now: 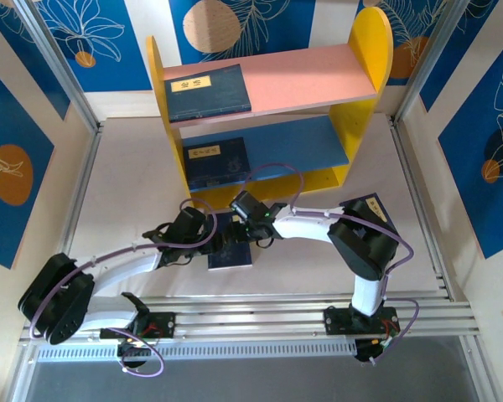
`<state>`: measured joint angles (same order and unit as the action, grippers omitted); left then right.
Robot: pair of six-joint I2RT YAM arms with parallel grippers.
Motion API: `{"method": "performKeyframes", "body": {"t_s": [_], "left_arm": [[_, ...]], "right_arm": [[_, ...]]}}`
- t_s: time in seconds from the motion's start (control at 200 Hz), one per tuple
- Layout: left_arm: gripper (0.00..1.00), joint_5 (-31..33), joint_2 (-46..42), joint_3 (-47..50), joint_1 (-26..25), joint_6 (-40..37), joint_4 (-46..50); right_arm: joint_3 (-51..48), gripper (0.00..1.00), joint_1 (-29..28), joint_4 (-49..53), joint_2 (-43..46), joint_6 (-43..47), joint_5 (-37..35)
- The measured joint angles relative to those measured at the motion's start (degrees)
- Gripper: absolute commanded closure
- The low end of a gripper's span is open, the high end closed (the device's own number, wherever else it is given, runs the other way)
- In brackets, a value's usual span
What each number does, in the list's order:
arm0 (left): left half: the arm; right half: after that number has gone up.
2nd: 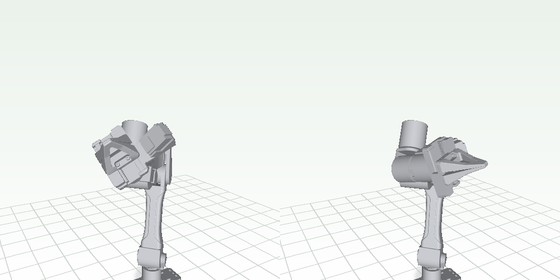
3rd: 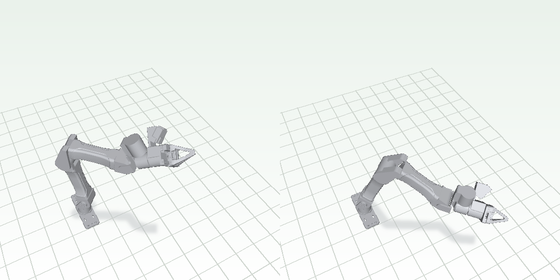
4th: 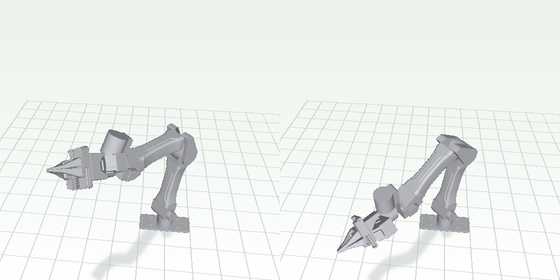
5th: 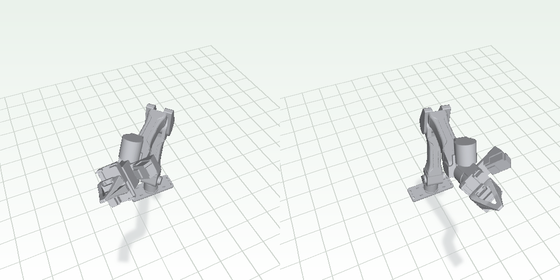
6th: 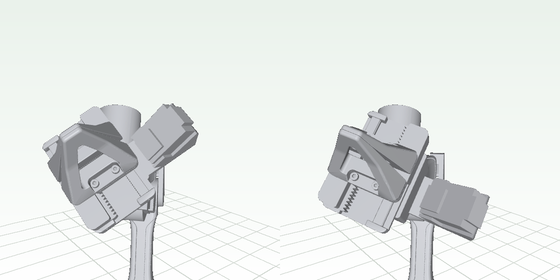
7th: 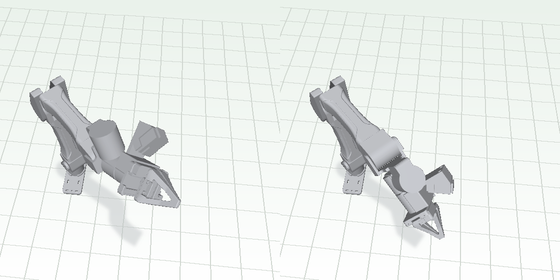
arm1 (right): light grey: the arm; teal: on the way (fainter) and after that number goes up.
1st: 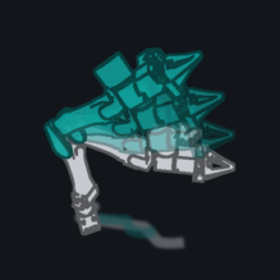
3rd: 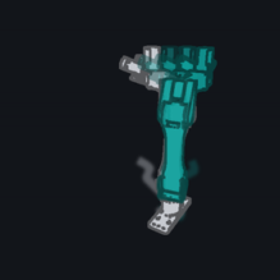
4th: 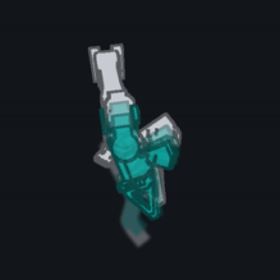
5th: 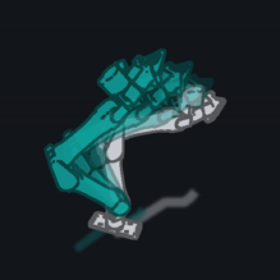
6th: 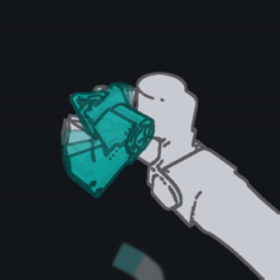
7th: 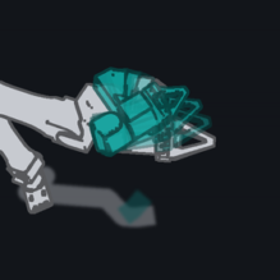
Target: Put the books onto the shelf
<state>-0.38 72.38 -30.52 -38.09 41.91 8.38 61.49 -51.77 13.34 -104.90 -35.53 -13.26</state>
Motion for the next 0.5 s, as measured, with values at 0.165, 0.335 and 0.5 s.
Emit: {"method": "performKeyframes", "body": {"t_s": [0.165, 0.335, 0.5], "left_arm": [[0.42, -0.3, 1.2, 0.2, 0.3, 0.0, -0.1], [0.42, -0.7, 1.9, 0.2, 0.5, 0.0, -0.3], [0.42, -0.7, 2.3, 0.2, 0.5, 0.0, -0.5]], "right_arm": [[1.2, 0.34, -1.2, 1.4, -1.1, -0.8, -3.1], [3.3, 0.37, -2.5, 2.3, -2.9, -1.0, -5.9], [3.5, 0.43, -3.0, 2.6, -3.3, -1.0, -7.9]]}}
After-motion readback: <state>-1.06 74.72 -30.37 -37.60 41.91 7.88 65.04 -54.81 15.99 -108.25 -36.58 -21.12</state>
